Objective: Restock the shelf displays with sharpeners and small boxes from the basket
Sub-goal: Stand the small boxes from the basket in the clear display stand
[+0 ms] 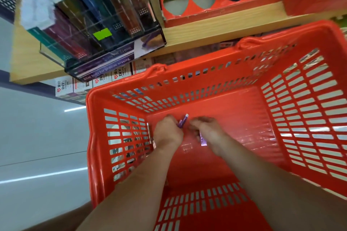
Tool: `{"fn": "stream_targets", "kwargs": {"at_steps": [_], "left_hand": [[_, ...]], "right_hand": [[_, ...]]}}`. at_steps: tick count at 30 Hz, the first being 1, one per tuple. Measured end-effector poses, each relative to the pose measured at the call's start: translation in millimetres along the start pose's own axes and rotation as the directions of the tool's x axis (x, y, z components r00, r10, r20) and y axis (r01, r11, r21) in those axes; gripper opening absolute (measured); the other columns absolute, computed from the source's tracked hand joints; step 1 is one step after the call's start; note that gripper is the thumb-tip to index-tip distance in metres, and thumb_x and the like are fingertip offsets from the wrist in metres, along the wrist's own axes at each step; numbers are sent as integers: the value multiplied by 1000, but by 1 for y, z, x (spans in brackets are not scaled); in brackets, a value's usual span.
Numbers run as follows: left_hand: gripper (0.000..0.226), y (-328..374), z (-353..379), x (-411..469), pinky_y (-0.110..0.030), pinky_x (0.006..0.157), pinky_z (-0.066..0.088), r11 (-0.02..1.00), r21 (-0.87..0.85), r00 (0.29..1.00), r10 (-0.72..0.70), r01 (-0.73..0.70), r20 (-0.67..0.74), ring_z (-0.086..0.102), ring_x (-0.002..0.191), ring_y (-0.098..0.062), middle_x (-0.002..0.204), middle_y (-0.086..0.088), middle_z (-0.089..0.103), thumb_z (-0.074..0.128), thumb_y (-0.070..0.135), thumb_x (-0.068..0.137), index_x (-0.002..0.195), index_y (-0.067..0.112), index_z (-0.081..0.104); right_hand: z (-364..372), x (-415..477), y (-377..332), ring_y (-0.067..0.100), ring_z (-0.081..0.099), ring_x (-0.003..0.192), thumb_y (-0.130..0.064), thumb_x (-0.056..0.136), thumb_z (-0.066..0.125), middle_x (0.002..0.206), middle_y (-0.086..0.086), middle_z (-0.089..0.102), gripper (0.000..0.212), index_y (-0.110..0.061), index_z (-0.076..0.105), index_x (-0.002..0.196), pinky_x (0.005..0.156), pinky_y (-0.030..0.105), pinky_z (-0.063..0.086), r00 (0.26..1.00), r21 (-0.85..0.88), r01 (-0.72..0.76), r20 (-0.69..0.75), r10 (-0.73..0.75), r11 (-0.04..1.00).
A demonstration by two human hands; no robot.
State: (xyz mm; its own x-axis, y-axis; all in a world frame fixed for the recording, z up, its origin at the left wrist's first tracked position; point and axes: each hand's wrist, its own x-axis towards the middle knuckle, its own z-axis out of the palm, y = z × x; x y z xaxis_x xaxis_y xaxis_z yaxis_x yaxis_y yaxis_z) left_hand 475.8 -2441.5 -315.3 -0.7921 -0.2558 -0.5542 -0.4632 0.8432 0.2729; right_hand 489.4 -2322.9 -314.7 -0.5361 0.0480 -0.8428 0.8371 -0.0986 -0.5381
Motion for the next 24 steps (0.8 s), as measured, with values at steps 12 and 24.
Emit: {"fn": "stream_targets", "kwargs": {"at_steps": [12,24], "left_hand": [[14,47,-70,-61,-32,65,55,807,-545,937,333,-227,103,62,57,-13,70,-4,73,69,11,80,68,15,74],[22,96,-319,-81,-19,57,44,713,9,678,671,-701,-299,55,54,-1,62,10,62,59,6,82,80,24,72]], "right_hand": [[-17,-66,-45,18,64,51,-15,99,48,65,6,68,19,-12,61,86,47,28,54,980,590,-61,190,-65,805],[1,-167,-154,13,43,43,-13,98,40,63,8,47,21,-14,57,109,37,19,32,899,586,93,299,-321,805]]}}
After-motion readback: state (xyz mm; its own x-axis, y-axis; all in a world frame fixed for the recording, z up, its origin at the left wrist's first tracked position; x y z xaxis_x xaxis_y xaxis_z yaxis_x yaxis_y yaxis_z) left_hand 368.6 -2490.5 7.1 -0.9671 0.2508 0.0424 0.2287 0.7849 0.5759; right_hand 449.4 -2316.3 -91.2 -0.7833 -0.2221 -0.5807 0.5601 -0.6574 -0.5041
